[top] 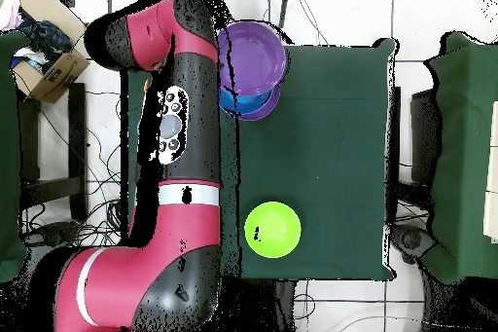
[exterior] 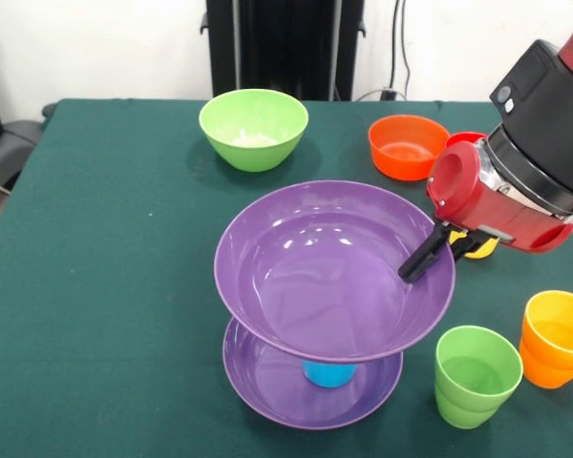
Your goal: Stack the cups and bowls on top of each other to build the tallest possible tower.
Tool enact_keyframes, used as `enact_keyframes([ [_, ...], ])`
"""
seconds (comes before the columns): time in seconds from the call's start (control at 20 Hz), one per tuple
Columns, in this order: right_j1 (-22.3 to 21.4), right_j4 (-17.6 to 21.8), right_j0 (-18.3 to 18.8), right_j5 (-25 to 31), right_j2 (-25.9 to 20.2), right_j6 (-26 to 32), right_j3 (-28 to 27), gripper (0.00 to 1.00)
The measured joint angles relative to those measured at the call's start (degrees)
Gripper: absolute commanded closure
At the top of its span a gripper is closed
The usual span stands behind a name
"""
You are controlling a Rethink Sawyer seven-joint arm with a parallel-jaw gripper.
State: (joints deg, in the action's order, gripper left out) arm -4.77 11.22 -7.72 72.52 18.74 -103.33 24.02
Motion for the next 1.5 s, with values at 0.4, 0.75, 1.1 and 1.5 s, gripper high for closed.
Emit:
enact_keyframes([
  [0.4, 0.0, 0.0, 0.0, 0.0, 0.0, 0.0, 0.0, 1.00],
  [0.75, -0.5, 0.0, 0.0, 0.0, 0.0, 0.0, 0.6, 1.00],
  [1.1, -2.8, 0.0, 0.0, 0.0, 0.0, 0.0, 3.5, 1.00],
  [1.5, -7.1, 0.0, 0.0, 0.0, 0.1, 0.0, 8.8, 1.00],
])
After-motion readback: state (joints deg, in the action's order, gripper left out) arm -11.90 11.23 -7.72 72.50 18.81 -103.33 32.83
